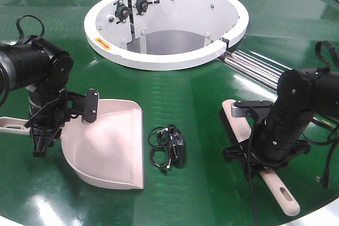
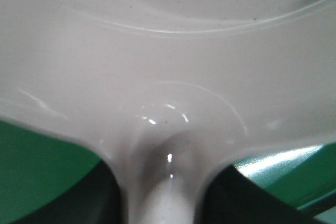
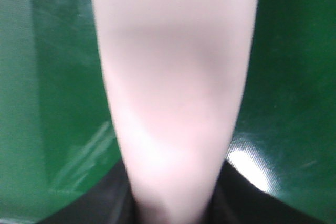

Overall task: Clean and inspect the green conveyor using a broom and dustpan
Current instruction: 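Sweep the black cable into the dustpan with the brush in the right gripper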

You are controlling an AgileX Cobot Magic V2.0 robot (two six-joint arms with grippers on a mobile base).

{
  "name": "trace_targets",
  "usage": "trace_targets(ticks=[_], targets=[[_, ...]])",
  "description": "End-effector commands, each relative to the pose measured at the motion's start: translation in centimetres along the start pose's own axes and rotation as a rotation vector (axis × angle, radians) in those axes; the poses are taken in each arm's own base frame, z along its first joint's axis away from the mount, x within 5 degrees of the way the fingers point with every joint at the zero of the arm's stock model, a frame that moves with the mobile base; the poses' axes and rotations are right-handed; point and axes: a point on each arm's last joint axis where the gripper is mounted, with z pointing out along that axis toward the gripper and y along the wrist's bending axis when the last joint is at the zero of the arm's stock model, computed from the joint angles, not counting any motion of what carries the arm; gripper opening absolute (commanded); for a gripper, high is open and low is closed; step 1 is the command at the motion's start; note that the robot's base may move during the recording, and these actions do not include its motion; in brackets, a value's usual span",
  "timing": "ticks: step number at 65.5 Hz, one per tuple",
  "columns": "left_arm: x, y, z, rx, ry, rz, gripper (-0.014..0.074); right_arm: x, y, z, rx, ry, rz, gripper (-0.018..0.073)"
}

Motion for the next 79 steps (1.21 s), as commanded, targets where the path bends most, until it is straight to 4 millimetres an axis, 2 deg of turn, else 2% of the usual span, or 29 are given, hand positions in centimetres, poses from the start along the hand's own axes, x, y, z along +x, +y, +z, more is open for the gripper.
trace_targets(ticks=[1,11,19,40,47,55,66,79], targets=[[0.8,-0.2,-2.4,-0.043,-0.004,-0.026,-0.0006,-0.1,1.5,-2.4,-0.020,-0.062,-0.033,-0.0004],[0.8,-0.2,-2.4,-0.043,-0.004,-0.026,-0.0006,-0.5,4.5,-3.5,-0.025,-0.101,-0.075,-0.0004],[0.8,-0.2,-2.4,-0.043,-0.004,-0.026,-0.0006,-1.2,5.8,-3.5,0.009,-0.063,-0.069,-0.0004],[0.8,-0.2,-2.4,-0.043,-0.004,-0.026,-0.0006,-2.9,8.0,-1.6,0.154,0.082,-0.042,-0.0004],[0.8,-0.2,-2.4,-0.043,-0.004,-0.026,-0.0006,-3.1,8.7,-0.6,0.137,0.123,-0.026,-0.0004],[0.8,-0.2,-2.4,-0.043,-0.004,-0.026,-0.0006,-2.8,10.4,0.3,0.104,0.154,-0.044,-0.0004],[0.8,-0.2,-2.4,-0.043,-0.004,-0.026,-0.0006,-2.7,13.8,1.2,0.060,0.173,-0.095,-0.0004],[0.8,-0.2,-2.4,-0.043,-0.004,-0.026,-0.0006,-4.0,19.7,0.7,-0.055,0.115,-0.179,-0.0004]])
